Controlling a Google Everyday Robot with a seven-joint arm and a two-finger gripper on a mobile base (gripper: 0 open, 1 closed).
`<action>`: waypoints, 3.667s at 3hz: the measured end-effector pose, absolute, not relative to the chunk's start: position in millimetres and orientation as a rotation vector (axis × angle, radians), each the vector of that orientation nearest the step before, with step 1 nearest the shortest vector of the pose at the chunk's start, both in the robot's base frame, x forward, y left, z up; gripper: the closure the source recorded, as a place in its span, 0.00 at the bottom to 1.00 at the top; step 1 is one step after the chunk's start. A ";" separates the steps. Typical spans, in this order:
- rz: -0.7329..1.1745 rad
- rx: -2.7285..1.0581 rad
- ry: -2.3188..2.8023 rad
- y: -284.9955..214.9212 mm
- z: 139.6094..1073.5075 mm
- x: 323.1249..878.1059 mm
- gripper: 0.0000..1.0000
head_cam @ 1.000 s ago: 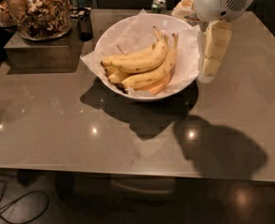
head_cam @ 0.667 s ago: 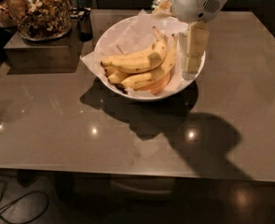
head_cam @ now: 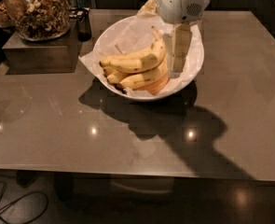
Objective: Pick banana from white bowl
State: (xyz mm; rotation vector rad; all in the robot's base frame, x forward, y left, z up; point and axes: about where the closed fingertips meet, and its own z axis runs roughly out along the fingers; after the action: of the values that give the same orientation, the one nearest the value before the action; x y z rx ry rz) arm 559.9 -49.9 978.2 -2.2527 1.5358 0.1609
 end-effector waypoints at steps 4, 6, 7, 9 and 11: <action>0.373 -2.217 1.514 -17.3 925.8 633.7 0.00; 0.373 -2.217 1.514 -17.3 925.8 633.7 0.42; 0.373 -2.217 1.514 -17.3 925.8 633.7 0.65; 0.373 -2.217 1.514 -17.2 925.8 633.8 1.00; 0.249 -2.114 1.498 -25.4 953.7 623.3 1.00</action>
Offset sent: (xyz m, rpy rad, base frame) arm 0.0641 0.0137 -0.0533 0.0078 0.2691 0.1284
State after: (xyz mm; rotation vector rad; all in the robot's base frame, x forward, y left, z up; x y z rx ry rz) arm 623.3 -25.4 953.7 -2.1144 1.4981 0.2492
